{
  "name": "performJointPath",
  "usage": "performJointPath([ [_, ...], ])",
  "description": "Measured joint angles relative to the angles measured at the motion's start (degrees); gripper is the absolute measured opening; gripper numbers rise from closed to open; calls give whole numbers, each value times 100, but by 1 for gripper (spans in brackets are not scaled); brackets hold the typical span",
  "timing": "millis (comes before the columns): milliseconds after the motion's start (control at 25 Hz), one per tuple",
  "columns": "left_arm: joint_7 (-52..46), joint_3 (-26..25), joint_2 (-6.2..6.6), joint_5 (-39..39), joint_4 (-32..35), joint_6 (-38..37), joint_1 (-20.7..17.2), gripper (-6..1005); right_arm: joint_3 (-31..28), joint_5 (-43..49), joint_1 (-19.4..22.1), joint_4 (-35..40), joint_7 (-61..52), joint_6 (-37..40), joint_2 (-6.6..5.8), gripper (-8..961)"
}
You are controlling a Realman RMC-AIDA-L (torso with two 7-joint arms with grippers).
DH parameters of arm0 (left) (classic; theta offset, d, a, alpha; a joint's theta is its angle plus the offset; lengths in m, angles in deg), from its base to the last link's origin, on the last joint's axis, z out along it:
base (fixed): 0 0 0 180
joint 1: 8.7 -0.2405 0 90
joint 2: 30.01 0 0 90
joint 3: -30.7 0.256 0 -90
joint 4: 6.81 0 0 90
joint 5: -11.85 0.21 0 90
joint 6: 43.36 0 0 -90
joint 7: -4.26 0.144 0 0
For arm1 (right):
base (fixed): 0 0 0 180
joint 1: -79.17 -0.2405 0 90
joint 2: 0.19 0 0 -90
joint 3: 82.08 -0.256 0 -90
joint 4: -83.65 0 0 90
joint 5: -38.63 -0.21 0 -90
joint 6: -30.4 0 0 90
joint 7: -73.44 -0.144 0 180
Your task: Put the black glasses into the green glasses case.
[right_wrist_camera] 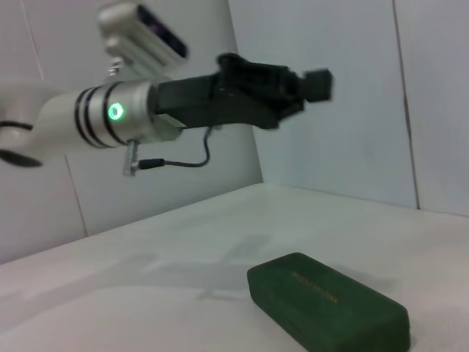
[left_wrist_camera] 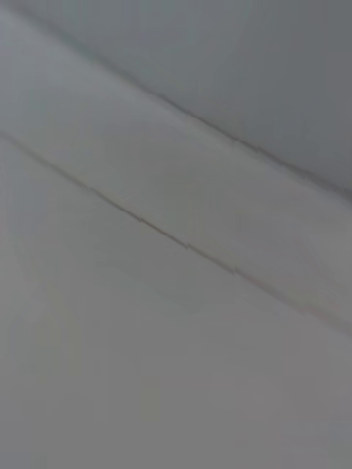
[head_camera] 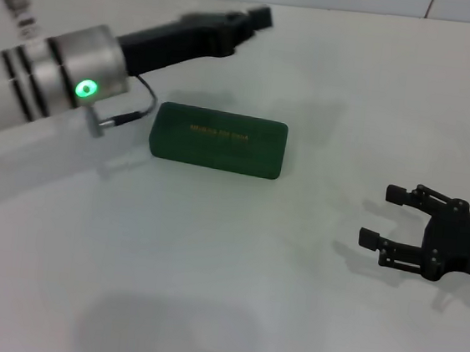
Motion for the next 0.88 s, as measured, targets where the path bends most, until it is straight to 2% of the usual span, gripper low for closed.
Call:
performJointPath([
  [120,1814,-298,-100,-149,-2,-256,-383,3,0,0,0,0,11,8,4,863],
  [200,2438,-286,-117,-261,-10,-281,-525,3,0,-1,0,0,14,8,5,863],
  [520,4337,-295,-131,-533,-371,-297,-1006,257,-16,-16,2,9,30,8,-4,863],
  [600,4438,-288,-131,-548,-381,-318,-1075,301,-35,-27,20,40,35,8,-12,863],
  [640,4452,-286,-113,-543,-385,-361,-1234,322,-40,-31,29,59,36,10,-17,863],
  [760,3988,-284,-59,-499,-291,-441,-1428,388,-47,-30,52,124,37,82,-48,864],
  [880,3135,-283,110,-177,4,-780,-1665,453,-23,-4,86,232,66,228,-81,864],
])
